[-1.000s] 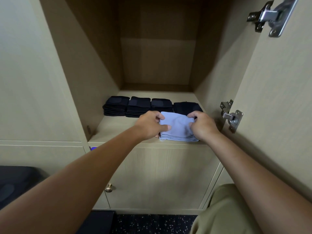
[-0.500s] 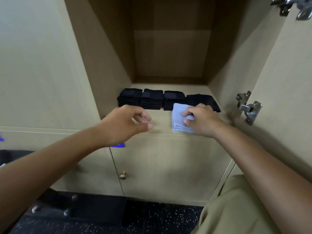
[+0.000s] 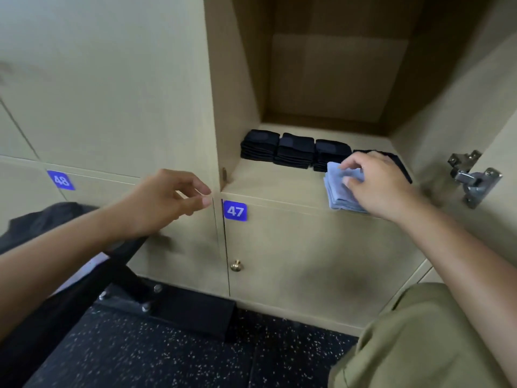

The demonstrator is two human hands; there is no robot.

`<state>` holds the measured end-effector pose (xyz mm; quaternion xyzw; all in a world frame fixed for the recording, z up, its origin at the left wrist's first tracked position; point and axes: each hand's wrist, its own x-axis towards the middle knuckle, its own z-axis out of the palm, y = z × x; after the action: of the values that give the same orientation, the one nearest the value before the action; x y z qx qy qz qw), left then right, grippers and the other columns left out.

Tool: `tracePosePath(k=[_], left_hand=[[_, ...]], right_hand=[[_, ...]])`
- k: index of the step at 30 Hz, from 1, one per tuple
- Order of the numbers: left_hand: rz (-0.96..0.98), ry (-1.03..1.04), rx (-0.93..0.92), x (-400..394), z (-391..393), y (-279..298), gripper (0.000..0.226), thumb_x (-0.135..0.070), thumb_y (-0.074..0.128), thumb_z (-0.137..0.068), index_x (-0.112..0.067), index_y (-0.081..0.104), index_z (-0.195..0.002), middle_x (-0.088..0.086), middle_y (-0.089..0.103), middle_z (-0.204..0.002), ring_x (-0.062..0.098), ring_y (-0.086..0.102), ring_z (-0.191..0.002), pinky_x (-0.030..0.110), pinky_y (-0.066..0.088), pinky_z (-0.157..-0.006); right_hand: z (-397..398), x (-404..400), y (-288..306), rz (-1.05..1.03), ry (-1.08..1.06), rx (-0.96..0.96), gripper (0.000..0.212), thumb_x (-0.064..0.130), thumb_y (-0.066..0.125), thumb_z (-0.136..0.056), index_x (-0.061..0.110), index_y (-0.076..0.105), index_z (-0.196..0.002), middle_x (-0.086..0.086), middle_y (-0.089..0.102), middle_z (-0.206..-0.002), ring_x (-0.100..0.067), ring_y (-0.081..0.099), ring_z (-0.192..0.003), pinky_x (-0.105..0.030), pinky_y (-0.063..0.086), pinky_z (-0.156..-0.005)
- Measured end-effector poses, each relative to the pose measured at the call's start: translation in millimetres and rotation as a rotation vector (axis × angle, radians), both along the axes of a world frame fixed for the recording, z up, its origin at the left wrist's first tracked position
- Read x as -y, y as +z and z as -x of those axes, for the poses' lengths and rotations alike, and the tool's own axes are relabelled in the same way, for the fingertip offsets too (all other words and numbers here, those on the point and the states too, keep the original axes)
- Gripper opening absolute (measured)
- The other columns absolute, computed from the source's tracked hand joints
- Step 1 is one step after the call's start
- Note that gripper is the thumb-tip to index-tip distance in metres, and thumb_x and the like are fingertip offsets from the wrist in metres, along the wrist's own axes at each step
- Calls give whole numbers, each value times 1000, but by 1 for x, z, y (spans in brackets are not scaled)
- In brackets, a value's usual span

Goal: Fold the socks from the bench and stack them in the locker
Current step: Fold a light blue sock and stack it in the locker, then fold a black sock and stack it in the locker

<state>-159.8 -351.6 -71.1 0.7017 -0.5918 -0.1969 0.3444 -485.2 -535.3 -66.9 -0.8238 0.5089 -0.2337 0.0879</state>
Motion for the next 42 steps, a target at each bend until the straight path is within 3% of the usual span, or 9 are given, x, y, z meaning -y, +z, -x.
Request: tracePosePath(k=[6,11,14,19,24,28,31,38,42], left_hand=[[-29,147,259,-26,-40,8,15,-40,74,-89,-30,73,-100,-14,72,-90,8,70,-85,22,49,-74],[7,264,136,-46,-69,17,16,-33,75,-91,-21,74,-101,-7,74,-82,15,74,-80,36,57,-78],[19,309,134,-58,-87,19,13,-35,75,-91,-23,74,-98,-6,74,-85,14,72,-81,41,57,-82],[-36,394,220,-74,-110,15,11,-38,75,-90,-28,74,-96,-11,72,-91,5,64,-85,27,49,-75],[-146,429,239,-78,-133,-4,14,-32,78,-87,-24,74,-99,-12,72,-93,8,67,-92,22,47,-77],[-342,476,424,-81,-161,-34,50,-43,79,-84,-22,64,-126,2,62,-122,26,54,-117,38,42,-101],[-451,605,425,-92,-182,-53,69,-59,71,-84,-30,49,-142,10,48,-138,39,37,-134,54,35,-111],[-565,612,296,-104,-211,-81,92,-71,65,-83,-34,29,-159,11,30,-163,40,27,-149,56,28,-120],[-547,618,288,-99,-214,-89,83,-65,60,-91,-30,29,-159,14,33,-161,39,29,-148,52,25,-121]], right_hand=[[-49,-43,6,50,257,176,16,15,60,-96,23,65,-108,8,61,-103,-4,56,-88,-8,37,-71],[-95,-76,3,-14,469,144,14,18,64,-96,29,64,-105,13,62,-93,-6,56,-81,-19,41,-67],[-123,-90,-3,-49,563,62,15,23,63,-97,35,62,-106,16,60,-92,-3,54,-80,-16,39,-64],[-161,-104,-9,-124,667,65,15,29,60,-96,36,63,-109,16,60,-92,-3,54,-83,-22,45,-70],[-192,-115,-16,-162,725,55,15,31,61,-98,33,63,-113,13,62,-93,-2,54,-79,-24,46,-73],[-209,-121,-23,-178,751,23,16,33,61,-98,32,63,-114,15,63,-90,-2,54,-75,-27,49,-76],[-219,-123,-30,-188,765,6,16,33,62,-98,31,63,-114,14,63,-88,-1,54,-74,-25,46,-74],[-249,-123,-62,-256,788,-112,22,32,63,-97,31,60,-119,11,61,-100,-7,56,-80,-29,48,-77],[-273,-125,-83,-377,765,-137,36,38,64,-96,33,55,-131,8,57,-111,-13,58,-90,-31,49,-86]])
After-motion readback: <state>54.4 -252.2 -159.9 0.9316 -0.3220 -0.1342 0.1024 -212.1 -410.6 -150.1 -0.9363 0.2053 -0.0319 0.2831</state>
